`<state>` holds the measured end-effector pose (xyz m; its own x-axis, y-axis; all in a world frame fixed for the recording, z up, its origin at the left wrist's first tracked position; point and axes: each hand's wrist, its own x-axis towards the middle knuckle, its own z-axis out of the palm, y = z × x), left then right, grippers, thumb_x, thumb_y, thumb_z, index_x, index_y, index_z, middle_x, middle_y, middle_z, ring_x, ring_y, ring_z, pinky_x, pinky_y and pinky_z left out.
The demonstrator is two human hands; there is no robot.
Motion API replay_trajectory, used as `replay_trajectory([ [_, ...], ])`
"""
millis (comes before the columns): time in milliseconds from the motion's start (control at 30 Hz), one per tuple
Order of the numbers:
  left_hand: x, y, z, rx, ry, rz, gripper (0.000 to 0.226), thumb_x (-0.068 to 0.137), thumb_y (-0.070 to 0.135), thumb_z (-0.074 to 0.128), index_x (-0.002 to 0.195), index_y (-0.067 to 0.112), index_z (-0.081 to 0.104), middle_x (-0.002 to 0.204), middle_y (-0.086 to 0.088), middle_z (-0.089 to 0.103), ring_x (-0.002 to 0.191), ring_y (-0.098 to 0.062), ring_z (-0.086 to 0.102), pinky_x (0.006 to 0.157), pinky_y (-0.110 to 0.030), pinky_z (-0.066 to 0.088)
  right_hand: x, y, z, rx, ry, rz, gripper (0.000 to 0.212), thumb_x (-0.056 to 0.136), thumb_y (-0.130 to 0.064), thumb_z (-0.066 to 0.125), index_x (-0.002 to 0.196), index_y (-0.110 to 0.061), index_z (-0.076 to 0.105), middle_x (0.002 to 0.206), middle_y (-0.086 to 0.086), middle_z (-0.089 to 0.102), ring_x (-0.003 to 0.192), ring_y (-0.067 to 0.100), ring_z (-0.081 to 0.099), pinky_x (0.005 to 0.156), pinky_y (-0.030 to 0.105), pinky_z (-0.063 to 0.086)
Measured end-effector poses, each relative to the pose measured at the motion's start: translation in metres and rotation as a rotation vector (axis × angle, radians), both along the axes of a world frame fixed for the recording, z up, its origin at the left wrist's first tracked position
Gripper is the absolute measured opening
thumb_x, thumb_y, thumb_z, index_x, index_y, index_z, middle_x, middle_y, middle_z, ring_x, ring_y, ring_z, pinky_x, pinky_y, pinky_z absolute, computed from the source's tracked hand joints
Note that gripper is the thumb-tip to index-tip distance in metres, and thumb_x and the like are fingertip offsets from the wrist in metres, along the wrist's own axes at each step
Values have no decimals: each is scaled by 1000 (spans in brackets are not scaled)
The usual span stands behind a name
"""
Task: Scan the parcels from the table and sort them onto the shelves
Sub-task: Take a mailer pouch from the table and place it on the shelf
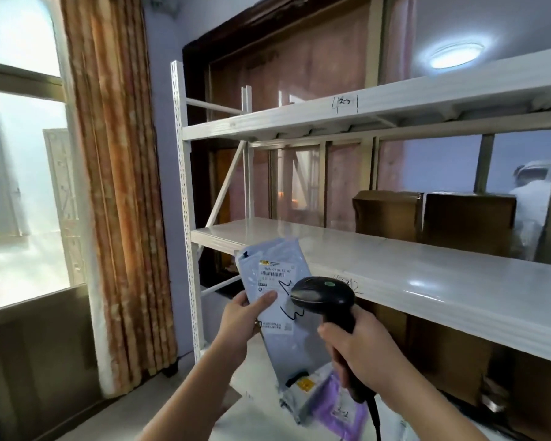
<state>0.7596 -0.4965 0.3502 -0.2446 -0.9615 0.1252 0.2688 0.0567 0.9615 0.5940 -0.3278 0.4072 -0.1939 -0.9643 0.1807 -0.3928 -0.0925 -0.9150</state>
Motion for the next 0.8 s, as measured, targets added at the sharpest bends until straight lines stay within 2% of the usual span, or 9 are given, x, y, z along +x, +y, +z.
replay_trajectory([
  [100,-15,-43,15,-35,29,-32,36,91,23,79,122,8,71,107,-14,80,89,-31,78,68,-37,61,-2,-33,12,-27,1,-2,5,96,-13,57,92,-10,56,55,8,55,48,25,50,54,38,48],
  [233,-40,-95,41,-62,50,-109,33,90,21,79,120,8,72,108,-16,80,100,-37,77,96,-53,60,-10,-75,34,-80,21,-29,5,97,-15,57,96,-10,57,56,7,55,49,24,51,54,37,49],
  [467,-88,-185,78,-148,43,-212,36,91,31,80,121,12,72,110,-9,80,104,-34,76,102,-60,55,-28,-133,51,-85,-3,-142,9,96,-13,56,98,-5,56,60,9,52,48,23,49,51,34,48],
  [733,-139,-283,97,-112,85,-333,40,92,36,78,124,14,71,109,-8,81,101,-31,78,90,-48,62,-46,-187,50,-76,-7,-356,11,96,-13,57,96,-2,56,60,10,53,49,27,49,54,37,49],
  [800,-152,-308,101,-101,72,-367,36,92,36,79,120,14,72,104,-7,81,94,-27,79,75,-39,63,-46,-203,51,-82,-7,-403,15,96,-13,57,93,1,55,59,11,52,49,28,49,54,36,50],
])
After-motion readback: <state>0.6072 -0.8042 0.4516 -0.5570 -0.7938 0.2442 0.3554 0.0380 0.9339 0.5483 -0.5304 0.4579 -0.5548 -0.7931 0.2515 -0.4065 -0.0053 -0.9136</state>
